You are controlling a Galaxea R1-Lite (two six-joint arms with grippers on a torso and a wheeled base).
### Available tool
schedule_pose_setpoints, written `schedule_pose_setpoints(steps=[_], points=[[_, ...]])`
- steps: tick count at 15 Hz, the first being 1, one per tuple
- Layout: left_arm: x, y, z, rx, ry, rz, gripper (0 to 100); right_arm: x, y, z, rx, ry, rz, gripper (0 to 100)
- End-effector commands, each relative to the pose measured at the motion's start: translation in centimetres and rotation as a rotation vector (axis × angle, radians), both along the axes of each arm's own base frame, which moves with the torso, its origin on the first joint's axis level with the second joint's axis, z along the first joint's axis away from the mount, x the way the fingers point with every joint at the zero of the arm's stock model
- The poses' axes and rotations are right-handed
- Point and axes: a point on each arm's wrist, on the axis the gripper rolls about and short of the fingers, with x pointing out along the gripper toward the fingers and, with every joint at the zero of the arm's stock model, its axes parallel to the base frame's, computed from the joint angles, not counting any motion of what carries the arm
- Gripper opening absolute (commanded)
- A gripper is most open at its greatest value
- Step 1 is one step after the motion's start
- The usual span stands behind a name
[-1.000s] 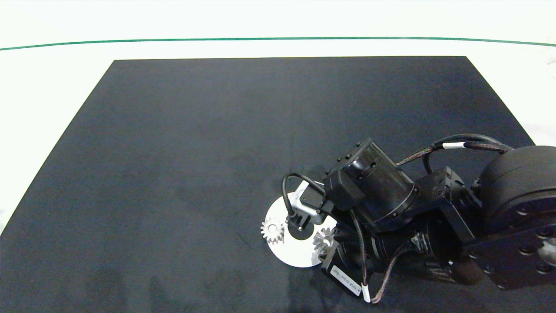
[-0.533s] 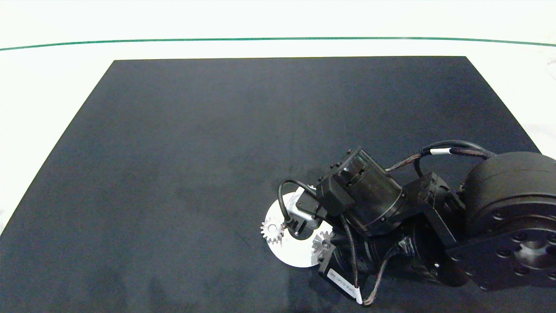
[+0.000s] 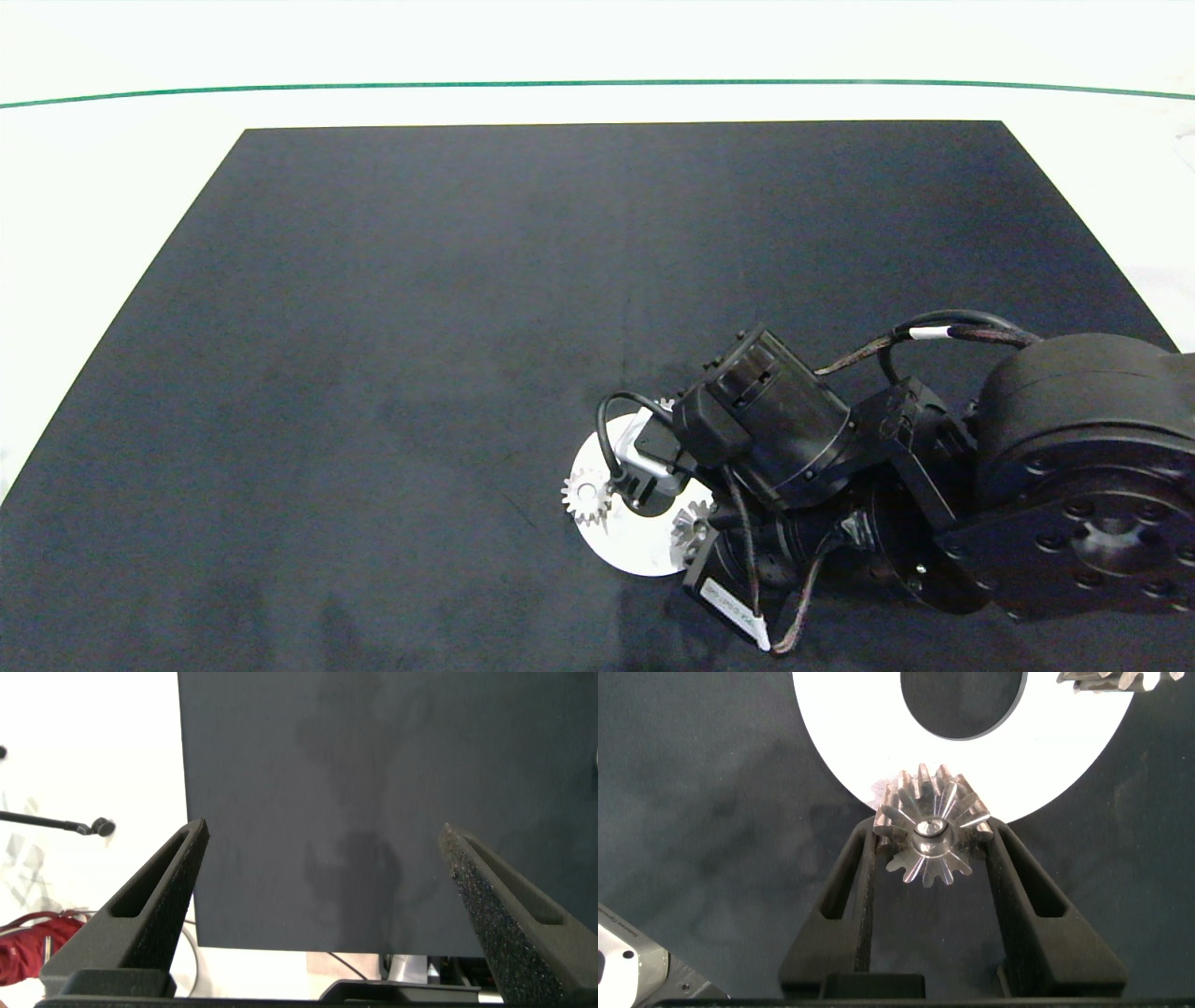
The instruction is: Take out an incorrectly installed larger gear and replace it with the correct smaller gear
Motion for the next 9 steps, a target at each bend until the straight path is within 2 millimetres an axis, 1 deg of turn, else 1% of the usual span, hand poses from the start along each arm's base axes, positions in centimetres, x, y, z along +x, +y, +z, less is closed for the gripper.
schedule_pose_setpoints(steps=[1,2,3,4,5,6,7,8,9], points=[[0.2,0.0,0.0,-0.001,0.006,0.004,100,-0.1,-0.1,0.4,0.012,-0.008,-0.002,100],[0.2,0.0,0.2,-0.006,-0.011,0.011,100,-0.3,-0.4,1.0,0.027,-0.018,-0.005,100],[0.3,0.0,0.3,-0.007,-0.031,0.012,100,-0.8,-1.0,2.1,0.058,-0.039,-0.006,100],[0.4,0.0,0.5,-0.022,-0.049,0.019,100,-1.4,-2.0,3.7,0.110,-0.069,-0.020,100],[0.5,0.0,0.7,-0.043,-0.069,0.025,100,-2.6,-3.5,5.9,0.185,-0.110,-0.044,100],[0.5,0.0,0.8,-0.053,-0.095,0.030,100,-4.2,-5.8,8.2,0.264,-0.167,-0.083,100],[0.1,0.0,1.1,-0.056,-0.141,0.012,100,-6.1,-8.6,10.3,0.328,-0.246,-0.134,100],[-0.3,0.0,1.3,-0.063,-0.178,0.014,100,-7.2,-10.4,11.1,0.353,-0.297,-0.171,100],[-0.7,-0.1,1.5,-0.119,-0.229,0.036,100,-8.7,-13.6,11.7,0.356,-0.399,-0.277,100]])
